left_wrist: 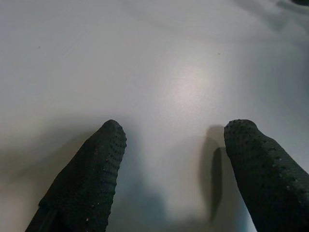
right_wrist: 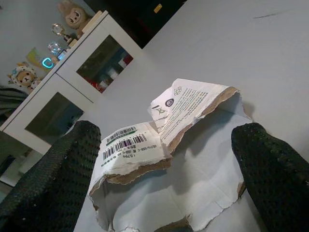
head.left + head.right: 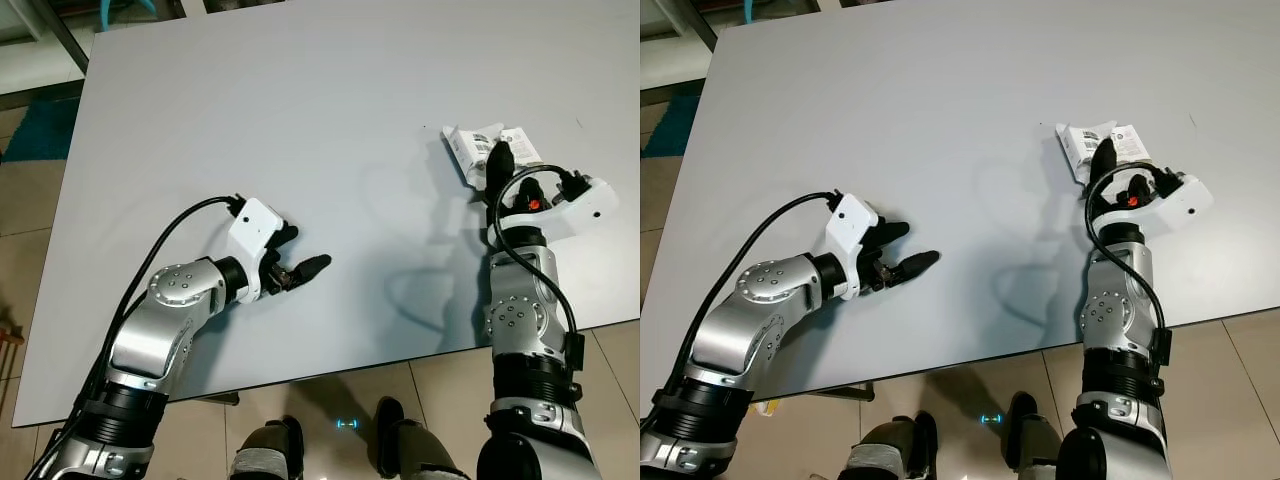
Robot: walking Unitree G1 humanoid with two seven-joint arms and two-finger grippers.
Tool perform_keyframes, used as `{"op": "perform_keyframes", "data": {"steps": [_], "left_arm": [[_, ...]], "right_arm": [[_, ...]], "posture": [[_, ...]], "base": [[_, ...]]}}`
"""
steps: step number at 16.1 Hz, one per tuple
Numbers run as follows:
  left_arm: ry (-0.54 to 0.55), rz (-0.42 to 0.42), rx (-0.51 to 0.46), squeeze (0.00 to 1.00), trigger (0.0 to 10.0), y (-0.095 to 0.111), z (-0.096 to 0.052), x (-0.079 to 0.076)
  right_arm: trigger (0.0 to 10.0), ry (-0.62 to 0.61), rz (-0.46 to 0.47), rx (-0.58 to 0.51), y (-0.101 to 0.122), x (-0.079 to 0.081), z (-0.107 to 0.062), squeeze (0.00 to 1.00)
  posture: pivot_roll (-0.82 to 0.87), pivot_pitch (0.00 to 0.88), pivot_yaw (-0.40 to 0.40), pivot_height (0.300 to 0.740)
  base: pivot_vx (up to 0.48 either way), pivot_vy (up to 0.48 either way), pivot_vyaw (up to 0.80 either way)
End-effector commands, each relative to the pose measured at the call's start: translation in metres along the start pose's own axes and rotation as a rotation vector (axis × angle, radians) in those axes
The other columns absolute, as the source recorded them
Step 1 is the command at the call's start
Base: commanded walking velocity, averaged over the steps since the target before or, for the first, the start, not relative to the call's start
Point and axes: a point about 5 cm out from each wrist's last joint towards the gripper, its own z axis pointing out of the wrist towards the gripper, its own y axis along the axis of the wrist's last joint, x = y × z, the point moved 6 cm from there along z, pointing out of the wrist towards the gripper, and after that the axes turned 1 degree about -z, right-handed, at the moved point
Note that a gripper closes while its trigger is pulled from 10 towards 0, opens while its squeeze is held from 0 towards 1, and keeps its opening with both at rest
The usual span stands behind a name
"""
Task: Picking trash to rubbish bin
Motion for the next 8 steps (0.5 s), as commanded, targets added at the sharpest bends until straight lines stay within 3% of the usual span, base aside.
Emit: {"op": "perform_keyframes", "data": {"steps": [1,2,4,8], "left_arm": [[0.003,-0.035,0.075,0.00,10.0,-0.0213,-0.0027,-0.0007],[0.001,-0.036,0.076,0.00,10.0,-0.0216,-0.0016,-0.0010],[-0.001,-0.037,0.076,0.00,10.0,-0.0218,-0.0008,-0.0017],[-0.010,-0.041,0.074,0.00,10.0,-0.0222,0.0024,-0.0048]], "right_arm": [[10.0,-0.033,0.028,0.031,-0.0107,-0.0092,-0.0056,0.00],[9.9,-0.035,0.028,0.035,-0.0127,-0.0105,-0.0068,0.00],[0.0,-0.044,0.034,0.036,-0.0133,-0.0129,-0.0077,0.00],[0.0,-0.053,0.022,0.036,-0.0144,-0.0154,-0.0122,0.00]], "posture": [[0.38,0.321,0.090,0.740],[0.38,0.319,0.089,0.740],[0.38,0.316,0.090,0.740],[0.36,0.305,0.087,0.740]], "base": [[0.000,0.000,0.00],[0.000,0.000,0.00],[0.000,0.000,0.00],[0.000,0.000,0.00]]}}
